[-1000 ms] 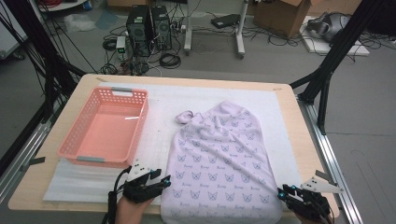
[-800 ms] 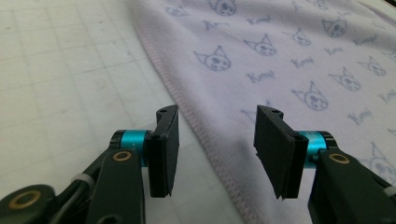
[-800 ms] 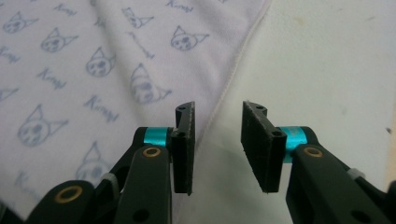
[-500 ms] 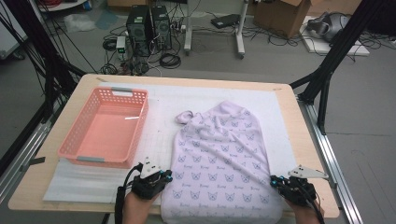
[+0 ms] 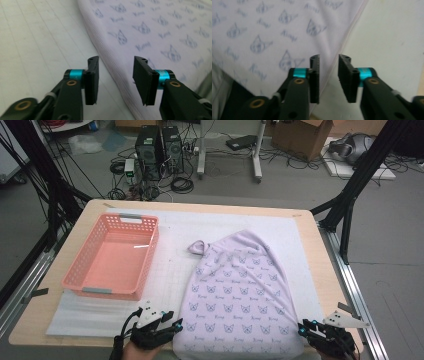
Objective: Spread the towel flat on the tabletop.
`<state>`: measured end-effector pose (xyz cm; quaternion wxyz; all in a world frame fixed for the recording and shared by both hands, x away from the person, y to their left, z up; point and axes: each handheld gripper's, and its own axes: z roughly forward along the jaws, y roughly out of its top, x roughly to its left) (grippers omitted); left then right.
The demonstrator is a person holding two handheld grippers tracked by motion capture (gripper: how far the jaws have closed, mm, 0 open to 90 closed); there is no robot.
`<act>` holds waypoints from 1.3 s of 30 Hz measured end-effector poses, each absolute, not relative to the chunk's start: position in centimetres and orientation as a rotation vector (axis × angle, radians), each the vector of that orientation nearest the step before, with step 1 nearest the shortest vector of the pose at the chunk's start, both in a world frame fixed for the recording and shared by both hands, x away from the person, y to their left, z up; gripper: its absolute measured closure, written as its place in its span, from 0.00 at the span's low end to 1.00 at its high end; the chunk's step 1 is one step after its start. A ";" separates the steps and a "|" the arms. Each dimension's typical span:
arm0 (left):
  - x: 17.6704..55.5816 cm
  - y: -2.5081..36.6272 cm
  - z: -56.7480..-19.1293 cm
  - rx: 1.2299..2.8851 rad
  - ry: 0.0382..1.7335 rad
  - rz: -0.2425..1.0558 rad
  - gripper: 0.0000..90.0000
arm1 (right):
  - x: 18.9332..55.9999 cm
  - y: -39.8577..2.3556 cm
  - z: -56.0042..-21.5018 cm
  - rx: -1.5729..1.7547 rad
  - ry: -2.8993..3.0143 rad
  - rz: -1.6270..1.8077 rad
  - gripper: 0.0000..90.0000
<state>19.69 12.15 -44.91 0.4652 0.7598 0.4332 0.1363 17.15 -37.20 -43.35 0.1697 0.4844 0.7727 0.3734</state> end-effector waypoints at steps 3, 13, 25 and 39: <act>21.2 12.2 -44.8 1.849 1.080 0.332 0.58 | 18.1 -37.3 -43.4 1.404 2.142 1.070 0.70; 25.5 10.4 -45.1 1.894 1.108 0.311 0.57 | 22.5 -35.5 -44.6 1.424 2.134 1.014 0.68; 27.7 10.3 -45.1 1.871 1.121 0.326 0.62 | 25.1 -35.6 -44.6 1.408 2.128 1.011 0.69; 26.3 9.9 -45.0 1.974 1.060 0.282 0.95 | 24.5 -36.5 -44.2 1.396 2.205 0.977 0.98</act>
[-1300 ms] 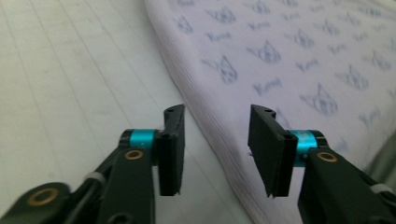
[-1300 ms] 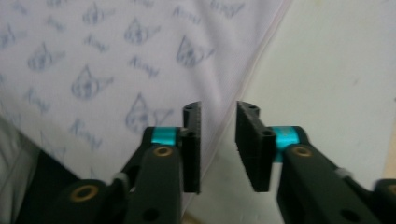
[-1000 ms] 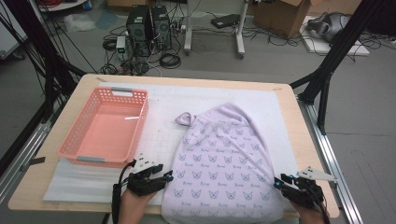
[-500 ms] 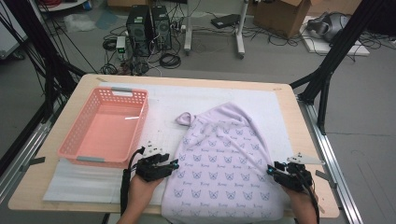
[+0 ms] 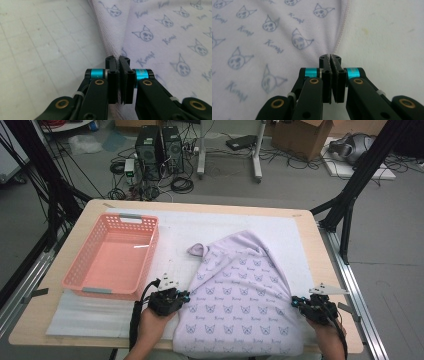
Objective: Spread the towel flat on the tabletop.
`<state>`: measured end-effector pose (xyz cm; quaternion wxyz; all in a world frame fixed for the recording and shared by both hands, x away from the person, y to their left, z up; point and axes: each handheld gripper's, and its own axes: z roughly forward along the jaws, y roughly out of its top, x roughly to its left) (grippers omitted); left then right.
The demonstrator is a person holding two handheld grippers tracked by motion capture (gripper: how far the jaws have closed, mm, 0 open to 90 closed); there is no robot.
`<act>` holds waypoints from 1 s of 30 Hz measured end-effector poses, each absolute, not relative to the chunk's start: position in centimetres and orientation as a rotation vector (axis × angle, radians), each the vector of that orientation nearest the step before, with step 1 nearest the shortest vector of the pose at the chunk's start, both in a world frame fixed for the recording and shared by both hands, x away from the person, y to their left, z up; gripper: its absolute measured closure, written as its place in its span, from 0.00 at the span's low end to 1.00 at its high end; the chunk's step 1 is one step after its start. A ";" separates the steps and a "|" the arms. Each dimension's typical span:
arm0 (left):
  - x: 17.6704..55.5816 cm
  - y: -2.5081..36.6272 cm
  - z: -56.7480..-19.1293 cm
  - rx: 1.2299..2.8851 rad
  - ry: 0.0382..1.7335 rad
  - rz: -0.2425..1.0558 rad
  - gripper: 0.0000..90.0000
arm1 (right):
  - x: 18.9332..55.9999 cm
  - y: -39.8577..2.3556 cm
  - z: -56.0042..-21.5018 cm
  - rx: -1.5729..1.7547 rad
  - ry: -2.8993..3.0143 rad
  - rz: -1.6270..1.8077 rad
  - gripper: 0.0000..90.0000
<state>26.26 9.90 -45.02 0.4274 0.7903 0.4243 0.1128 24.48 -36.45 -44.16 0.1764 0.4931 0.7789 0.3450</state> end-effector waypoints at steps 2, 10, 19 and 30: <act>25.4 10.3 -45.0 1.981 1.055 0.275 0.95 | 23.6 -36.7 -44.1 1.391 2.215 0.980 0.98; 23.3 10.8 -45.0 1.965 1.021 0.239 0.79 | 20.2 -37.1 -43.8 1.378 2.273 0.979 0.96; 28.2 10.3 -43.5 1.840 1.034 0.245 0.57 | 21.2 -37.2 -43.1 1.371 2.173 1.049 0.79; 33.8 8.8 -45.3 1.846 1.149 0.266 0.67 | 22.2 -37.7 -43.3 1.361 2.170 1.044 0.78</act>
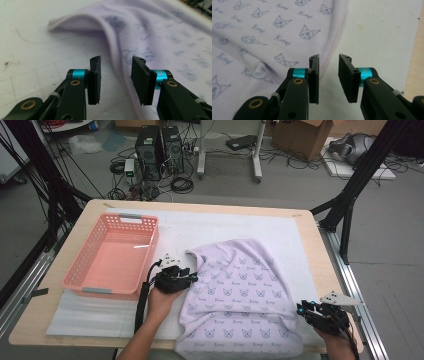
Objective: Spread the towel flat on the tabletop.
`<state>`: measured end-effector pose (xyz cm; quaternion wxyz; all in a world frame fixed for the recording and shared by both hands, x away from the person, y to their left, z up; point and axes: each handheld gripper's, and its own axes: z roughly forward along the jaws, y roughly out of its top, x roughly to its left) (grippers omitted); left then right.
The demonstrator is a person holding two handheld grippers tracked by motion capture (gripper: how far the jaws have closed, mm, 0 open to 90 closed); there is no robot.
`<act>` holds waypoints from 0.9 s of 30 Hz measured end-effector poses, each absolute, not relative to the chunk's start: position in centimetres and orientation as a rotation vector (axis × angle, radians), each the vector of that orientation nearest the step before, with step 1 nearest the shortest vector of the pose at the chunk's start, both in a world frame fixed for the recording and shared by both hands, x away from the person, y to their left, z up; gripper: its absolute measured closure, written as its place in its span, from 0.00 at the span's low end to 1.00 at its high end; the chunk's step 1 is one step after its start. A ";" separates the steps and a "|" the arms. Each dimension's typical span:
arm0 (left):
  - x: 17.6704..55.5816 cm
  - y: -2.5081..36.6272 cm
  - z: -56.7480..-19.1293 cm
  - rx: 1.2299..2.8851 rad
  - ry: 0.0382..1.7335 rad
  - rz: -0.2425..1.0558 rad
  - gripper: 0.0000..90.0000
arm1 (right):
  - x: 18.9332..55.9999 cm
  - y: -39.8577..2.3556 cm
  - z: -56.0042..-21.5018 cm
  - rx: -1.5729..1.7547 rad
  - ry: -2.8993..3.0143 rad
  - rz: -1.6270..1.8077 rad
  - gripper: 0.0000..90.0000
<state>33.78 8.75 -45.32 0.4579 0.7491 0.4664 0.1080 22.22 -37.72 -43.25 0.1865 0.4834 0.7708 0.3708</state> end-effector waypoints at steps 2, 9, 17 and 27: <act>34.3 8.5 -45.2 1.844 1.145 0.286 0.67 | 22.7 -37.8 -43.3 1.366 2.171 1.042 0.78; 36.1 6.6 -44.5 1.911 1.130 0.295 0.65 | 25.1 -36.8 -43.8 1.363 2.180 1.041 0.76; 35.9 6.4 -44.3 2.005 1.163 0.371 0.97 | 28.6 -34.9 -44.6 1.417 2.143 1.036 0.65; 34.6 9.9 -44.1 1.987 1.247 0.361 0.97 | 28.2 -35.6 -44.1 1.416 2.165 0.942 0.95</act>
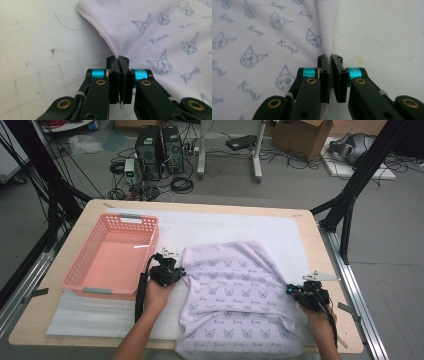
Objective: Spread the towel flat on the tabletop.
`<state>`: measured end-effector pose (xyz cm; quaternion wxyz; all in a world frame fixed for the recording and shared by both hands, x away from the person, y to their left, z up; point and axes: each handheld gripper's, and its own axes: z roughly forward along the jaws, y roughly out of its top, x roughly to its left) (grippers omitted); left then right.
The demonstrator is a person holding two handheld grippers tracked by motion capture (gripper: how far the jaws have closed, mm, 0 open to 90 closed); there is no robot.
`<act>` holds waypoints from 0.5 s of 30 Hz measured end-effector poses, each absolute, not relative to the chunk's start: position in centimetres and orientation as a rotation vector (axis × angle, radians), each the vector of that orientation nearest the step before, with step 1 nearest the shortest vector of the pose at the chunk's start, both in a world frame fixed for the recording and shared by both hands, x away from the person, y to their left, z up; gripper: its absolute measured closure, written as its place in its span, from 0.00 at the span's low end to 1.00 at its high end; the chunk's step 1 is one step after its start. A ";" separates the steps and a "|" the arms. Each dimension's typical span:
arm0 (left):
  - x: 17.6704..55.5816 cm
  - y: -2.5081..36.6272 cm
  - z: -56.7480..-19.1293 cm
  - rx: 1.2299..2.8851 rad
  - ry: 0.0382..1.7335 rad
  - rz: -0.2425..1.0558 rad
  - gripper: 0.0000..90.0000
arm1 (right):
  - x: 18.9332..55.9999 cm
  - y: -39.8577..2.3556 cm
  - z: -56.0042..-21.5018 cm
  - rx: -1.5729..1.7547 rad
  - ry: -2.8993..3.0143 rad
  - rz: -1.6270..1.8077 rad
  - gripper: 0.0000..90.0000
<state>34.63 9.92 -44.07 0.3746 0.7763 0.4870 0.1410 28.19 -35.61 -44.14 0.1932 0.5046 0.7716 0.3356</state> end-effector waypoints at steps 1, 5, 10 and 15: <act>34.5 9.8 -44.0 1.997 1.241 0.348 0.97 | 27.6 -35.8 -44.0 1.408 2.175 0.921 0.95; 34.1 9.3 -43.8 2.016 1.196 0.284 0.96 | 24.8 -36.6 -43.6 1.369 2.208 0.872 0.95; 34.7 9.1 -44.1 1.917 1.190 0.286 0.61 | 24.2 -37.6 -43.1 1.397 2.169 1.008 0.75; 35.9 8.4 -44.5 1.867 1.192 0.282 0.55 | 26.9 -38.1 -42.7 1.376 2.107 0.985 0.83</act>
